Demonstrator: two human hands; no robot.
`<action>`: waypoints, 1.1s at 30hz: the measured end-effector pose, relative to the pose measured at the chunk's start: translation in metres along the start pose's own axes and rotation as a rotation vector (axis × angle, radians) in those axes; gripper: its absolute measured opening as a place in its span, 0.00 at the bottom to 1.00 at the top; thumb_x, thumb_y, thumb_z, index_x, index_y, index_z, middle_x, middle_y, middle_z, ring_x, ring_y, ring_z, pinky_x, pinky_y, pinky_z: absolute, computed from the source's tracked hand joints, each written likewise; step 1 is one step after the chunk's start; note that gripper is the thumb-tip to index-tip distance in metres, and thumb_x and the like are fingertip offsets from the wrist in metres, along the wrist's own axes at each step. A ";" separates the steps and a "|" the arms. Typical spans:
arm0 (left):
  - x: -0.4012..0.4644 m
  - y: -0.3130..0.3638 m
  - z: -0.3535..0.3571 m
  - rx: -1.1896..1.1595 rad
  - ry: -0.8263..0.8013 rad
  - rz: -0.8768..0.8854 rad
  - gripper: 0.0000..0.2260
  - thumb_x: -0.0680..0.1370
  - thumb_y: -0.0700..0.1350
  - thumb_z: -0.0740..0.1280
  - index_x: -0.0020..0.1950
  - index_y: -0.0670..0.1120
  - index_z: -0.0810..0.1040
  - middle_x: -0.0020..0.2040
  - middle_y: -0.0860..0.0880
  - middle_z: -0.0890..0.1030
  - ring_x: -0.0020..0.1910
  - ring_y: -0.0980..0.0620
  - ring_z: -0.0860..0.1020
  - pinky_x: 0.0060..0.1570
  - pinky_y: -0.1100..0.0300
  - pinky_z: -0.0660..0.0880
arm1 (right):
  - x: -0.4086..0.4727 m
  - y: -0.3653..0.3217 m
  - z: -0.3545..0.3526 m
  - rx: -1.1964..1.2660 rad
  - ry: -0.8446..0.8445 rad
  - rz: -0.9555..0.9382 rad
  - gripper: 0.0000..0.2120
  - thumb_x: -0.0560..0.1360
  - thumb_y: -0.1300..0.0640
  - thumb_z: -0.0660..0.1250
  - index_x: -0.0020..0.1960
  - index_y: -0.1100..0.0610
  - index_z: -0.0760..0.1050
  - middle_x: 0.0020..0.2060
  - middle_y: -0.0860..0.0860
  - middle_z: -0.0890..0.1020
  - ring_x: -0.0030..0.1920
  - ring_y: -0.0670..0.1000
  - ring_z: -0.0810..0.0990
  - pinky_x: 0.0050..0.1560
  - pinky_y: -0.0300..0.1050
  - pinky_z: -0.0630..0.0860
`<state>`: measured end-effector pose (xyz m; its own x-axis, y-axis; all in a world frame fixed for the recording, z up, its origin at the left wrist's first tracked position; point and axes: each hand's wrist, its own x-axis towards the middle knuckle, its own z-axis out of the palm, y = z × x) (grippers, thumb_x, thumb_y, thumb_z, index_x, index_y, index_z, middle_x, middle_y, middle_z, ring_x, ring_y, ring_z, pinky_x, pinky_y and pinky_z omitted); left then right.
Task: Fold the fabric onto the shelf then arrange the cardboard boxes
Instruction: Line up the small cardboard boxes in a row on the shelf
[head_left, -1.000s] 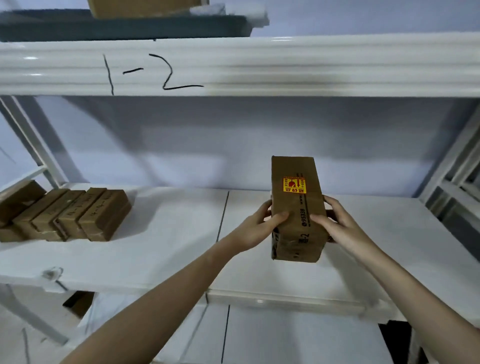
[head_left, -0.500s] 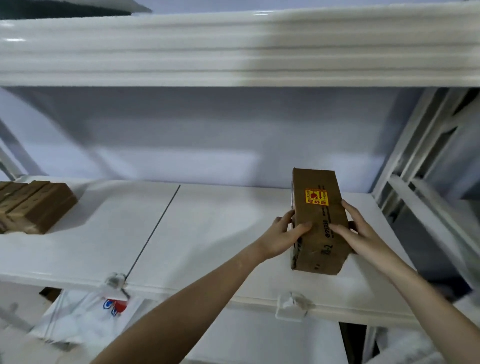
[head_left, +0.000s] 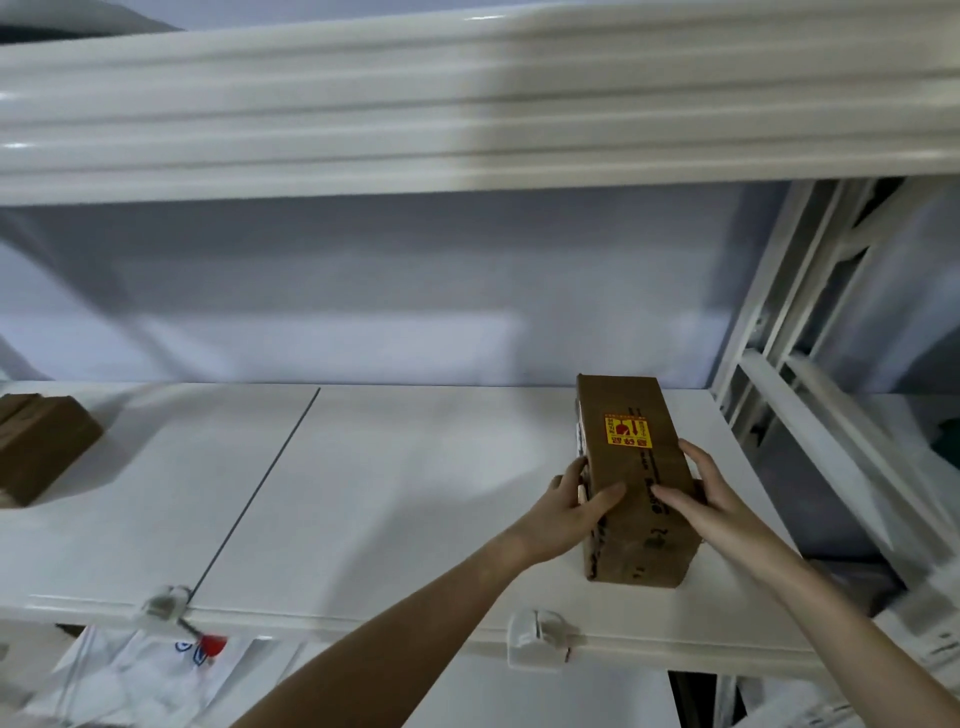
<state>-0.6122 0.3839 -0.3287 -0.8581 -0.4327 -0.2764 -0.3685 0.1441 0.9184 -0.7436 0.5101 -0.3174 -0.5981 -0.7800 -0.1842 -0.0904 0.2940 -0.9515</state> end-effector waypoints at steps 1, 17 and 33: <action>-0.002 0.001 -0.003 0.014 -0.023 0.002 0.36 0.70 0.69 0.60 0.75 0.60 0.54 0.74 0.49 0.63 0.74 0.50 0.61 0.73 0.47 0.59 | 0.001 -0.002 0.000 -0.022 -0.001 0.002 0.30 0.76 0.57 0.64 0.74 0.47 0.55 0.60 0.50 0.75 0.54 0.45 0.77 0.51 0.43 0.74; -0.127 -0.022 -0.223 0.192 0.556 0.123 0.34 0.76 0.59 0.64 0.77 0.55 0.51 0.78 0.53 0.55 0.76 0.54 0.56 0.72 0.58 0.55 | 0.018 -0.140 0.157 -0.436 -0.060 -0.483 0.30 0.75 0.51 0.65 0.74 0.47 0.57 0.74 0.47 0.59 0.74 0.49 0.58 0.70 0.40 0.50; -0.352 -0.226 -0.524 0.228 0.993 -0.204 0.31 0.76 0.56 0.66 0.75 0.47 0.59 0.73 0.45 0.65 0.71 0.48 0.64 0.66 0.59 0.61 | 0.037 -0.209 0.583 -0.443 -0.549 -0.510 0.37 0.73 0.52 0.68 0.76 0.52 0.52 0.76 0.49 0.55 0.75 0.47 0.55 0.67 0.36 0.54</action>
<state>-0.0398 0.0369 -0.2906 -0.1290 -0.9911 0.0325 -0.6212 0.1063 0.7764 -0.2829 0.0974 -0.2691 0.0583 -0.9976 0.0366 -0.6126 -0.0647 -0.7877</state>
